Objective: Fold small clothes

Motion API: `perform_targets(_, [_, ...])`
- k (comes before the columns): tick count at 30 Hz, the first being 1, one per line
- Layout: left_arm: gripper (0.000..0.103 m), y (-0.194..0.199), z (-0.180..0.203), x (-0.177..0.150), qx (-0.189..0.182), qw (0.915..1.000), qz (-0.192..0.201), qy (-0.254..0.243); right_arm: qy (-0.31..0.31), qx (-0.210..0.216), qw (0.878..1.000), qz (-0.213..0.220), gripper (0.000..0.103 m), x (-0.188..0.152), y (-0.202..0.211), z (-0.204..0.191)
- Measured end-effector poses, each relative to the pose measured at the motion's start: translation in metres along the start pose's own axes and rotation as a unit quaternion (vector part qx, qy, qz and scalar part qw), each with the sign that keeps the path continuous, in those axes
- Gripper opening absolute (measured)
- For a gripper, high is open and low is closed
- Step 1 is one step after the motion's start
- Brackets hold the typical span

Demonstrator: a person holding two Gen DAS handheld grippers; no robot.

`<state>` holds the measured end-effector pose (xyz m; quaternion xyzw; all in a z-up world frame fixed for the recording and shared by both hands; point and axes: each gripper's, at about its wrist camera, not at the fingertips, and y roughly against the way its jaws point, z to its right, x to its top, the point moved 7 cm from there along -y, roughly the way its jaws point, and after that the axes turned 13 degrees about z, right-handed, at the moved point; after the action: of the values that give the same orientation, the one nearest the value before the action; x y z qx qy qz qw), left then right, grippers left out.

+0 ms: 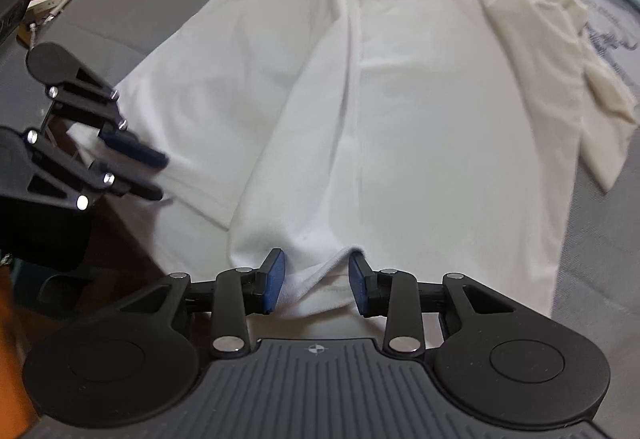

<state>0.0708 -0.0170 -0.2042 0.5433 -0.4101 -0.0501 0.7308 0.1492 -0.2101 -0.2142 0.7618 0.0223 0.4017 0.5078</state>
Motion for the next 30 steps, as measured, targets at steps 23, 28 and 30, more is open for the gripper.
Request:
perform_targets(23, [0.005,0.036,0.033,-0.018,-0.090,0.9947,-0.003,-0.050,-0.193,-0.009,0.960,0.203,0.005,0.058,0.063,0.060])
perform_targets(28, [0.007,0.049,0.015,-0.014,-0.078,0.9968,0.017,-0.002,-0.123,-0.068,0.988,0.070,0.006,0.025,0.027,0.050])
perform_targets(30, [0.010,0.051,-0.009,-0.010,-0.043,0.9980,0.030,0.037,-0.104,-0.068,0.990,0.061,0.009,0.016,0.031,0.045])
